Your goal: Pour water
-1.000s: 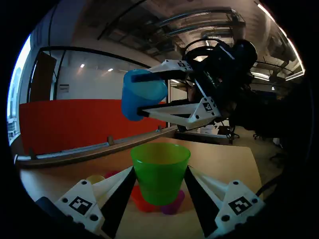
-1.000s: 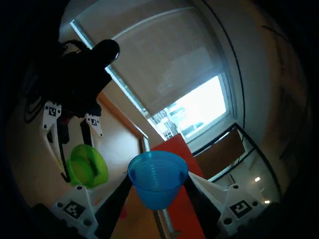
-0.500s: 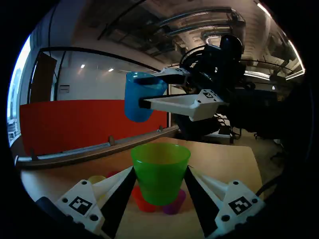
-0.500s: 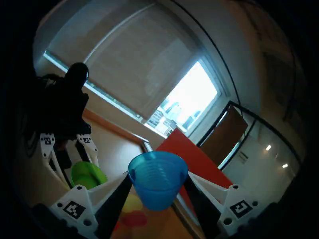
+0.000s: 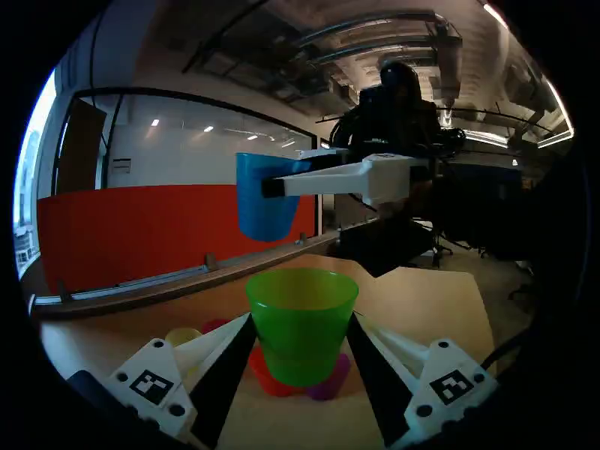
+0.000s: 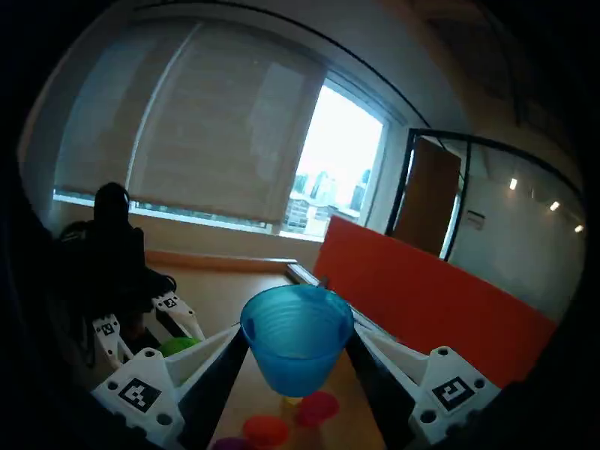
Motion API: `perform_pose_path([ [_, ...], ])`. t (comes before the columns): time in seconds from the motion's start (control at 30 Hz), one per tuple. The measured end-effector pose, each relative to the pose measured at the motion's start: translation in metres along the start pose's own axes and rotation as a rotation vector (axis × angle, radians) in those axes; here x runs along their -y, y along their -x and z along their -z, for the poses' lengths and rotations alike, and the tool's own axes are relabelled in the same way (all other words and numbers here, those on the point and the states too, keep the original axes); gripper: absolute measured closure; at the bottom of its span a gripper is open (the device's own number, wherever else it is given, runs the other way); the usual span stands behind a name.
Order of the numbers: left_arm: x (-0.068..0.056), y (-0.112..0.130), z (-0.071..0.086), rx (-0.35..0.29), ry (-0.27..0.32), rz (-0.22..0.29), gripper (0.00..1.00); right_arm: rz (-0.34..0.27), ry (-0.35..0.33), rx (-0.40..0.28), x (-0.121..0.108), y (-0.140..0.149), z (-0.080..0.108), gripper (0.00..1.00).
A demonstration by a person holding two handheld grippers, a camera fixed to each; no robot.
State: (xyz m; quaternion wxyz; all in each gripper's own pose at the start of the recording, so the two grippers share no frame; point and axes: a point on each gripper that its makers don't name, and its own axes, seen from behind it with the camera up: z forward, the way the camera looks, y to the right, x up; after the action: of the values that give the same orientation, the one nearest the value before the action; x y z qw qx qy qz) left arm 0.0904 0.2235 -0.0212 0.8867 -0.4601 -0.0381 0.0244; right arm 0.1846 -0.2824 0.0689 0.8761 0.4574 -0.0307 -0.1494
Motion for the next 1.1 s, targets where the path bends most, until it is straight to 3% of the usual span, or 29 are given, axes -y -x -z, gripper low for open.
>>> perform_pose_path([
  [0.17, -0.001, 0.004, 0.001, 0.018, 0.003, -0.004, 0.19, -0.100, -0.020, 0.018, 0.003, 0.006, 0.001, 0.10],
  [0.37, -0.001, 0.007, 0.002, 0.034, 0.004, -0.009, 0.19, -0.169, -0.039, 0.028, 0.006, 0.010, 0.002, 0.10],
  [0.7, 0.003, 0.011, 0.003, 0.062, 0.003, -0.012, 0.19, -0.193, -0.040, 0.050, 0.007, 0.019, 0.008, 0.10],
  [1.1, 0.006, 0.032, 0.006, 0.141, 0.004, -0.031, 0.19, -0.201, -0.042, 0.098, 0.007, 0.042, 0.018, 0.10],
])
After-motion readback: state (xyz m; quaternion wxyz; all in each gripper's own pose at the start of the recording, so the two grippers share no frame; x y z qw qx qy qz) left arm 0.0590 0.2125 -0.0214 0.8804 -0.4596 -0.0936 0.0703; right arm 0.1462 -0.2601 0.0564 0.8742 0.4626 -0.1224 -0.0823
